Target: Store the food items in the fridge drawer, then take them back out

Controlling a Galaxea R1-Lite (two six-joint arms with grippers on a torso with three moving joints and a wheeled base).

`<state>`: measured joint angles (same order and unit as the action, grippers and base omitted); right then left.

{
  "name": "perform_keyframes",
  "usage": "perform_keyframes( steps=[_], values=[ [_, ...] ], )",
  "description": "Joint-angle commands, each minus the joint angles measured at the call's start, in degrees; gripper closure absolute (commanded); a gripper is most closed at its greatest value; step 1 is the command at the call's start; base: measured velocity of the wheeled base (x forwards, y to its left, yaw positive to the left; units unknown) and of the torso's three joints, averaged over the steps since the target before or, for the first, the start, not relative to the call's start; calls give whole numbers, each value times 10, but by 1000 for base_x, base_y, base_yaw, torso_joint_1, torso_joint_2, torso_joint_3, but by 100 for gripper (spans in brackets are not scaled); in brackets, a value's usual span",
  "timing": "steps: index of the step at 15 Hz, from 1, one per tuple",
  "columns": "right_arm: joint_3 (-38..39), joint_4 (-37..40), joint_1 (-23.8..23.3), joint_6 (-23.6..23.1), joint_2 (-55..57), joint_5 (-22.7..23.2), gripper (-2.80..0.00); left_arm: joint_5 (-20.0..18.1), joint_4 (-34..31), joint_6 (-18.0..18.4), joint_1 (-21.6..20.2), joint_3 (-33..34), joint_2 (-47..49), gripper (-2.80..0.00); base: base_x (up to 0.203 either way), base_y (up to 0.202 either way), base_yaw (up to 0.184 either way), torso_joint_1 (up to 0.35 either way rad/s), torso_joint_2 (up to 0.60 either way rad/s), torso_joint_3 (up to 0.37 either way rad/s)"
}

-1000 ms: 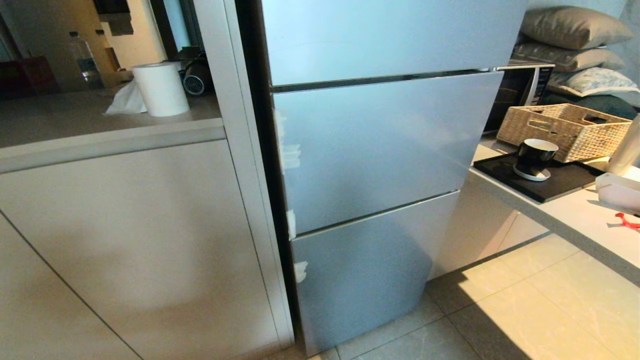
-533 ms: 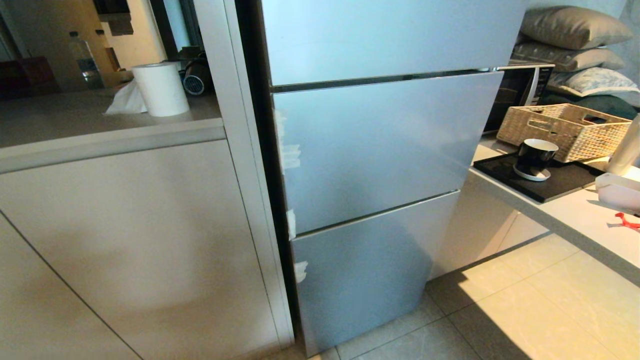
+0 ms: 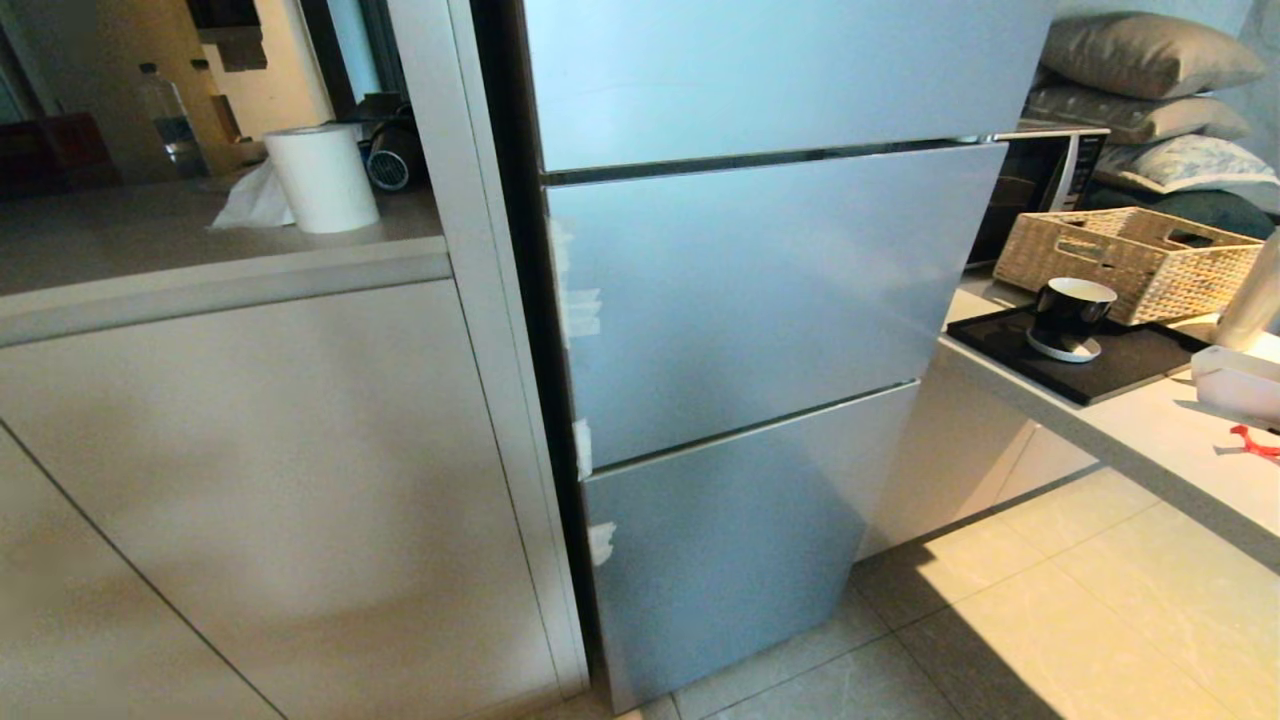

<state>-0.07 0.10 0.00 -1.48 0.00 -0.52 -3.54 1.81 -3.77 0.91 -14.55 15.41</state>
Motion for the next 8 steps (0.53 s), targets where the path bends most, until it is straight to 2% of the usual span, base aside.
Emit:
perform_keyframes(
  steps=[1,4,8],
  values=[
    [0,0,0,0,1,0,0,-10,42,-60,6,-57,198,0,0,0,0,0,0,0],
    [0,0,0,0,1,0,0,-32,176,-160,14,-115,411,0,0,0,0,0,0,0],
    [0,0,0,0,1,0,0,-65,373,-269,32,-219,649,0,0,0,0,0,0,0]
  ],
)
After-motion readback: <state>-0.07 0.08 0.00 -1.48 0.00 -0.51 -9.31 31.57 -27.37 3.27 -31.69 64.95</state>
